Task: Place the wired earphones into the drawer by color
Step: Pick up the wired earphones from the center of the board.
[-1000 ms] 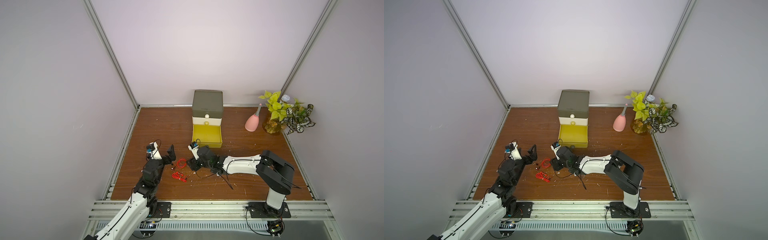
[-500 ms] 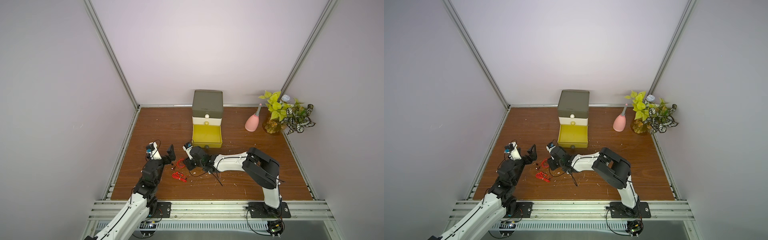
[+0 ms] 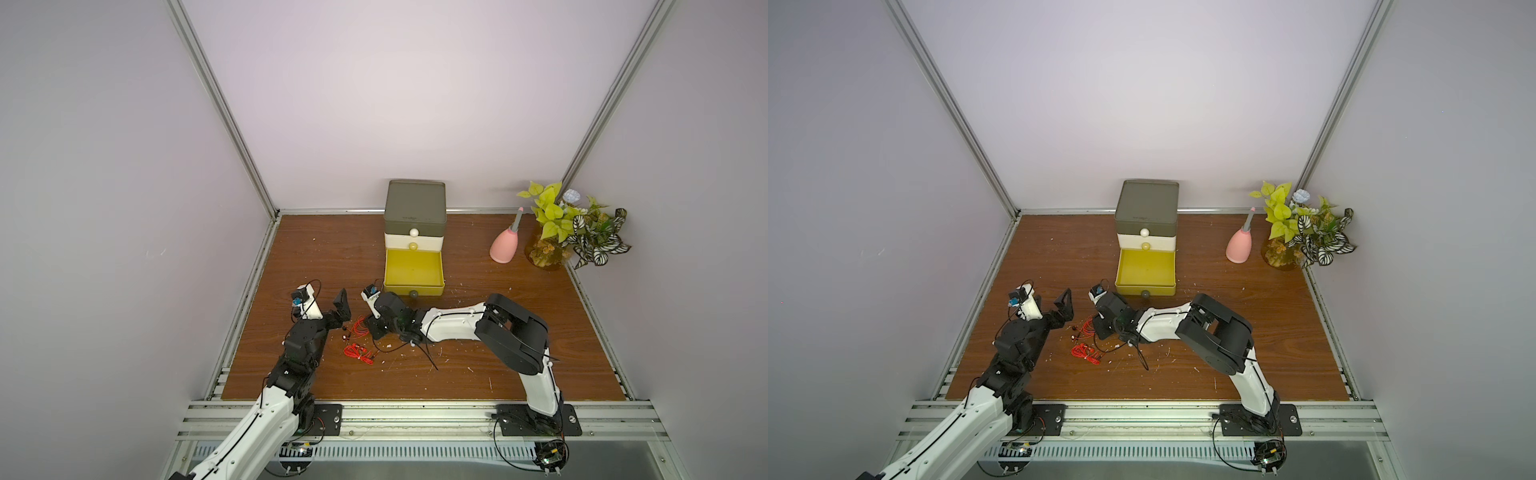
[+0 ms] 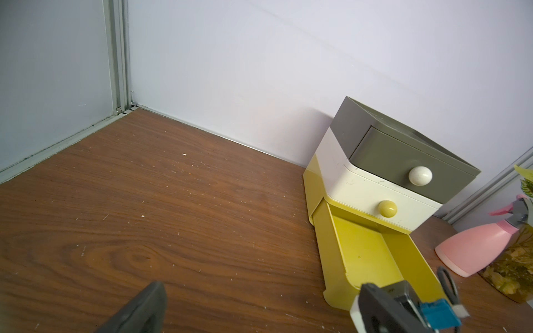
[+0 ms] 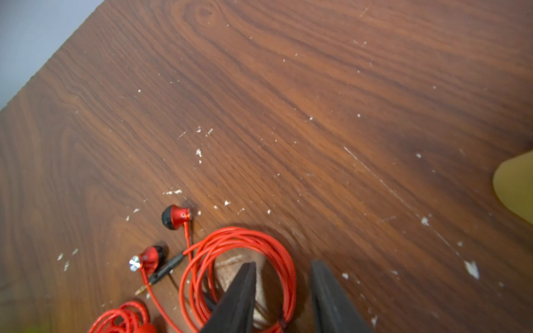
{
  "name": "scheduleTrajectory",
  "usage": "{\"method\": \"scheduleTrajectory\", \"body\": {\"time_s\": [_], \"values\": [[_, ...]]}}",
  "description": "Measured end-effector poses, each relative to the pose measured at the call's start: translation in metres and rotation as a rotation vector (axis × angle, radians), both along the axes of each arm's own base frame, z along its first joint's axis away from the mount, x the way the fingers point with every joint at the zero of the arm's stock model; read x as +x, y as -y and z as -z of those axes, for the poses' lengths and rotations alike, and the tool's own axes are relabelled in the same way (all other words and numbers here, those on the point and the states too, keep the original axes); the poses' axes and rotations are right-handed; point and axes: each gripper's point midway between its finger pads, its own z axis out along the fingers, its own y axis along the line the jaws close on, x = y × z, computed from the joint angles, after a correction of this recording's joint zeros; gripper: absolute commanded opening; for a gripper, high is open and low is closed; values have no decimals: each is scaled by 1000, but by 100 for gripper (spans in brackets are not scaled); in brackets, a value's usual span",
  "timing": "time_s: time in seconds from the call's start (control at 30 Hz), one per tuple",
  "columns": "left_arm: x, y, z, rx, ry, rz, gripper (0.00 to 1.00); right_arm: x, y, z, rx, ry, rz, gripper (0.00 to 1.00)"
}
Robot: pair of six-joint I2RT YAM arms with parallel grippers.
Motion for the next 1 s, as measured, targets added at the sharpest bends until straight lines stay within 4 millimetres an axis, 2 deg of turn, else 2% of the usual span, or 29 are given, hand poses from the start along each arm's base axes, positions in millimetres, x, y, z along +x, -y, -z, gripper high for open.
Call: {"method": "scheduleTrajectory", "body": {"time_s": [0.4, 0.73, 0.87, 1.0], "values": [[-1, 0, 3, 2, -5, 0, 99, 0, 0, 2, -14, 13, -16, 1], [-2, -1, -2, -5, 12, -1, 99, -1, 2, -3, -21, 16, -20, 0], [-2, -1, -3, -7, 19, -2, 99, -1, 4, -26, 0, 37, -18, 0], [-2, -1, -4, -8, 23, -3, 99, 3, 4, -71, 61, 94, -8, 0]]}}
